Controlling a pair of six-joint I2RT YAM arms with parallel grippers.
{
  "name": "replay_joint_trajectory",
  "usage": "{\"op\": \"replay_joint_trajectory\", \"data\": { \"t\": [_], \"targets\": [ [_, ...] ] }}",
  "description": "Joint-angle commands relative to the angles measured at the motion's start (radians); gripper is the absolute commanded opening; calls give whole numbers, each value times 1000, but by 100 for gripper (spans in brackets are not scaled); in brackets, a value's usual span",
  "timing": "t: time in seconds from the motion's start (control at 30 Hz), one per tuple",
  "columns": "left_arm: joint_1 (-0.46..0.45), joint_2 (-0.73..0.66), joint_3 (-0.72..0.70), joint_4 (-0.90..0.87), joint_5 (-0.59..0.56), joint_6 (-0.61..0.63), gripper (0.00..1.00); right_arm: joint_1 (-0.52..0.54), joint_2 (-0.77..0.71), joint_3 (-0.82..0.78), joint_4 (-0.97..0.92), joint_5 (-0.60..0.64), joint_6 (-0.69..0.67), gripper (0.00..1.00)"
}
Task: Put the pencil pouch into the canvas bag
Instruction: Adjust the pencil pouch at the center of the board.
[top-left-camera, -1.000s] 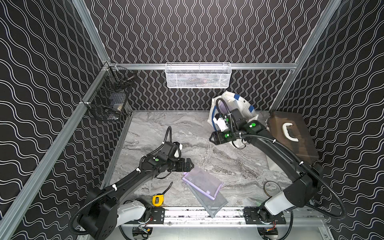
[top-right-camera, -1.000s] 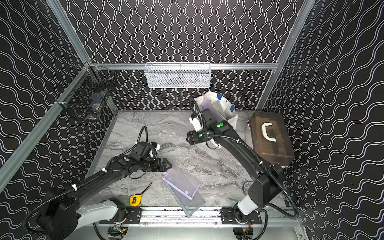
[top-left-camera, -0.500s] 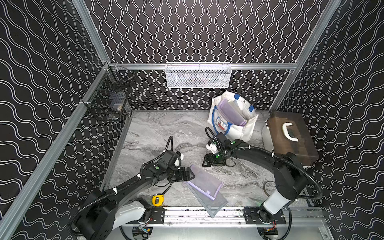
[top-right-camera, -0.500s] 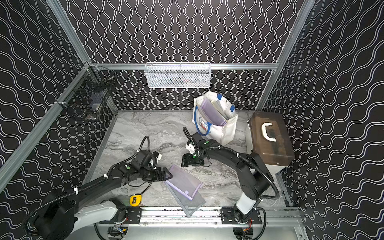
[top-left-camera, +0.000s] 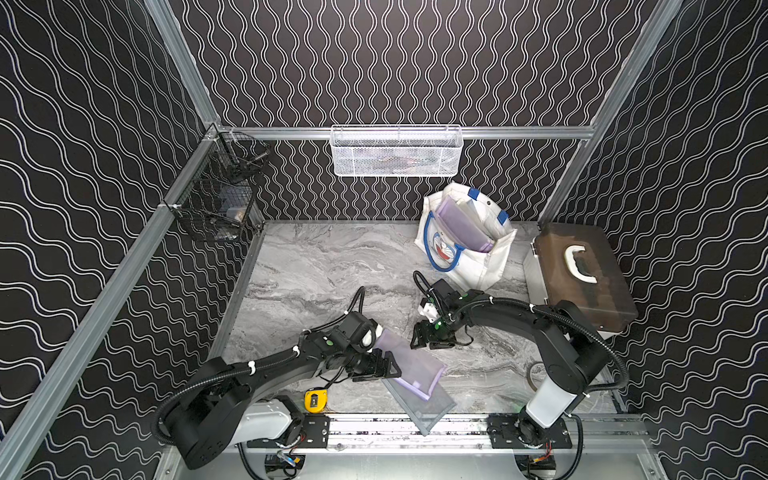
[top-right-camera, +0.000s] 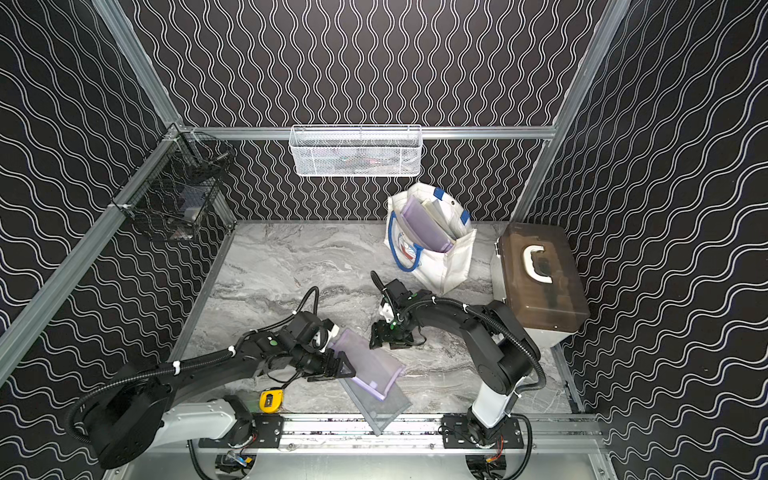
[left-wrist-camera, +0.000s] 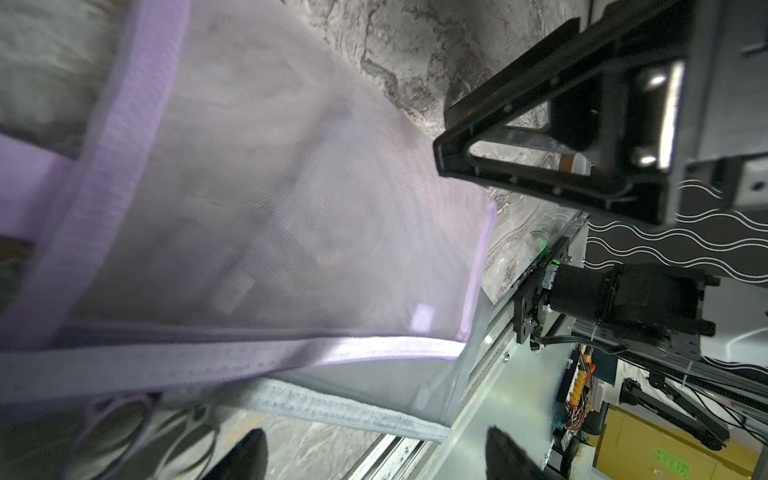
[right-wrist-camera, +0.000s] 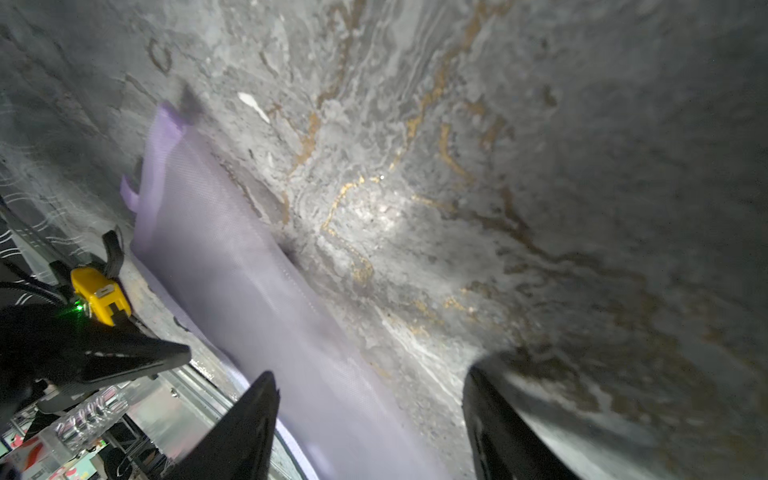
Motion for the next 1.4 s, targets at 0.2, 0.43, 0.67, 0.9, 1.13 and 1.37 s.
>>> {"op": "replay_joint_trajectory", "data": {
  "t": [0.2,0.43,0.67,0.9,1.13,1.37],
  "targets": [
    [23,161,39,172,-98,-54,78,1,46,-23,66,-23,34,66],
    [192,324,129,226,-29,23,72,-4,50,-26,135,19,43,52],
    [217,385,255,146,-7,116,65,-4,70,22,181,0,46,45],
    [226,352,288,57,15,182,42,-2,36,-2,220,23,95,43],
    [227,330,246,165,51,117,20,-1,2,5,215,-7,79,40],
    [228,286,274,110,36,146,3,-1,-113,-54,321,-37,98,24]
  ]
}}
